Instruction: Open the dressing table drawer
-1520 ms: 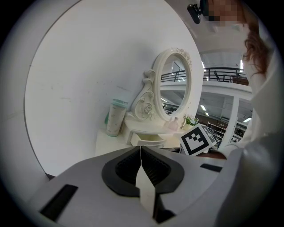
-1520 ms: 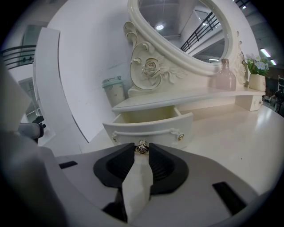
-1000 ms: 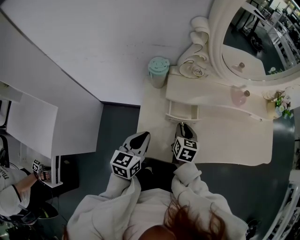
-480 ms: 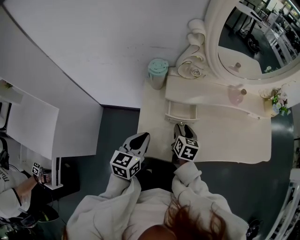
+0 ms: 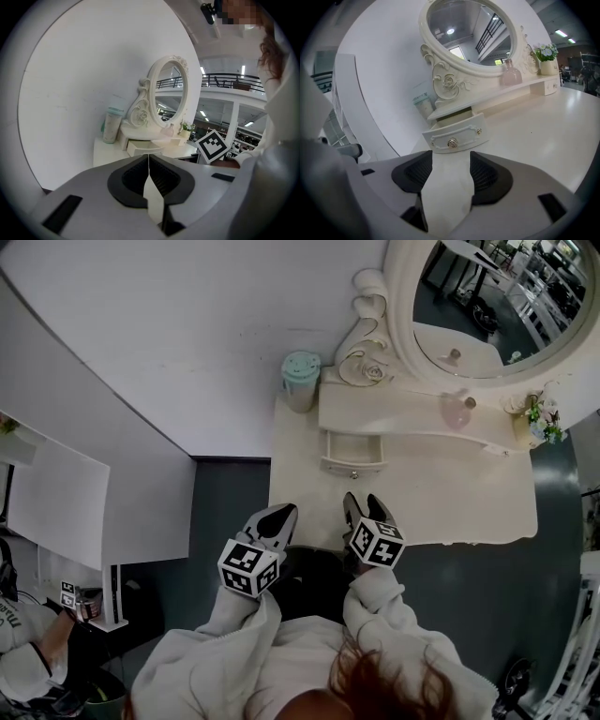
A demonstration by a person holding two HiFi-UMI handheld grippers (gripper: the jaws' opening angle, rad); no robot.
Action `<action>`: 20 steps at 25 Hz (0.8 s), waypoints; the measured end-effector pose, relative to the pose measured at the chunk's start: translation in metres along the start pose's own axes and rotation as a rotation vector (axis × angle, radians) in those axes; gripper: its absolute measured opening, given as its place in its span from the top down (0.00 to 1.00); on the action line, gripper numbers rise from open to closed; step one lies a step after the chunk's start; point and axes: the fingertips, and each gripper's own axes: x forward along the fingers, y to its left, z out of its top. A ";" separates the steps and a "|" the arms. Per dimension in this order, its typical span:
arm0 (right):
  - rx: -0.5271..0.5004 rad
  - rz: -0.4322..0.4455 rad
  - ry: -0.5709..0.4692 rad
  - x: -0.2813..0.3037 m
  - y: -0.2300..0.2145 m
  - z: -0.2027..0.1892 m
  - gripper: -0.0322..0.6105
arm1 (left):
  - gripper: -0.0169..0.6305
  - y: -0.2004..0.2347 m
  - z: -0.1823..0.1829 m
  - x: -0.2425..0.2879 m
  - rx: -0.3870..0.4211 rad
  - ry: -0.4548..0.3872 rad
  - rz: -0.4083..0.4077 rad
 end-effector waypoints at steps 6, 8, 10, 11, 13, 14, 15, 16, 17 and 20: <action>0.068 0.027 -0.065 -0.039 0.009 0.008 0.56 | 0.94 -0.003 -0.002 -0.016 0.013 -0.006 -0.023; 0.086 0.025 -0.092 -0.054 0.010 0.011 0.56 | 0.94 -0.002 -0.002 -0.020 0.019 -0.007 -0.031; 0.095 0.016 -0.121 -0.068 0.008 0.015 0.56 | 0.94 -0.002 -0.002 -0.022 0.028 -0.008 -0.041; 0.095 0.009 -0.136 -0.076 0.007 0.017 0.56 | 0.94 -0.003 -0.002 -0.024 0.033 -0.009 -0.047; 0.079 -0.009 -0.171 -0.092 0.003 0.025 0.56 | 0.94 -0.004 -0.001 -0.026 0.044 -0.011 -0.062; 0.066 -0.019 -0.189 -0.100 0.002 0.029 0.56 | 0.94 -0.004 0.001 -0.027 0.048 -0.013 -0.070; 0.051 -0.030 -0.207 -0.107 0.001 0.034 0.56 | 0.94 -0.005 0.002 -0.028 0.052 -0.015 -0.078; 0.037 -0.039 -0.225 -0.115 0.001 0.039 0.56 | 0.94 -0.006 0.003 -0.028 0.056 -0.017 -0.086; 0.026 -0.044 -0.243 -0.122 0.001 0.044 0.56 | 0.94 -0.007 0.005 -0.028 0.060 -0.019 -0.094; -0.007 -0.047 -0.290 -0.144 0.005 0.057 0.57 | 0.94 -0.011 0.011 -0.026 0.075 -0.026 -0.117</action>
